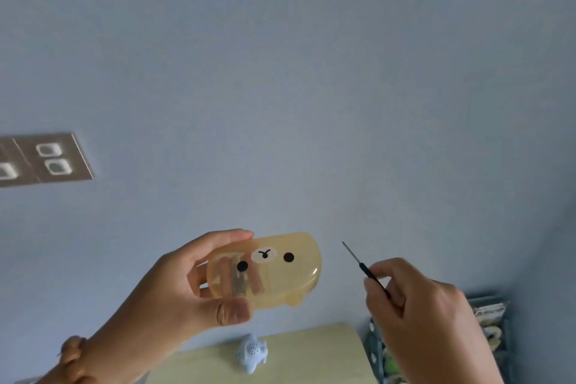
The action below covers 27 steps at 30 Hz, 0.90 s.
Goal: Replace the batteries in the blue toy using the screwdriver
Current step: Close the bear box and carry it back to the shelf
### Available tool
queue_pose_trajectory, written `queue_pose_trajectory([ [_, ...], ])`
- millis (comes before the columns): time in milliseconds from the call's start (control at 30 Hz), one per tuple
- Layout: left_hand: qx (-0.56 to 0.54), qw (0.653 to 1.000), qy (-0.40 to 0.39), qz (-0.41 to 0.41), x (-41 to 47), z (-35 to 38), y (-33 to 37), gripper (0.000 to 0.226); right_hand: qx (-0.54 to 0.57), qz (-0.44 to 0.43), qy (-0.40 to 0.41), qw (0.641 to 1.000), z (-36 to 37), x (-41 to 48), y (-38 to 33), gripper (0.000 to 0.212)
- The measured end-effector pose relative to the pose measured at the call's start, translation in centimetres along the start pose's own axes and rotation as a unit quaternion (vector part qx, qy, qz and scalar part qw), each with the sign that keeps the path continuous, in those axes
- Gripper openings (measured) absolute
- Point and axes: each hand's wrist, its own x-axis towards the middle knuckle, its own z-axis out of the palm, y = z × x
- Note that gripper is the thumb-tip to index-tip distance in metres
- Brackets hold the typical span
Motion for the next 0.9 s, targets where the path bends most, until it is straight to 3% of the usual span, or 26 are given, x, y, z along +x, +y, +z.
queue_pose_trajectory([
  [167,0.000,0.998,-0.051,0.026,3.3,-0.8,16.1,0.078,0.011,0.019,0.032,0.999,-13.6,3.4,-5.4,0.009],
  [267,0.007,0.998,-0.057,0.040,3.7,0.7,22.0,0.074,0.010,0.022,0.046,0.999,-19.4,3.8,-6.6,0.006],
  [433,0.011,0.995,-0.081,0.056,3.0,5.3,26.0,0.076,-0.014,0.051,0.048,0.997,-25.2,2.9,-4.9,0.004],
  [633,0.010,0.979,-0.183,0.089,4.4,12.6,29.2,0.079,-0.046,0.122,0.082,0.988,-31.2,0.0,-1.4,0.014],
  [767,-0.018,0.944,-0.297,0.146,6.8,21.1,33.5,0.082,-0.112,0.214,0.166,0.956,-38.0,-4.6,1.8,0.020],
  [900,-0.074,0.883,-0.422,0.191,6.0,33.0,38.4,0.089,-0.185,0.326,0.279,0.884,-45.6,-12.8,5.7,0.018],
])
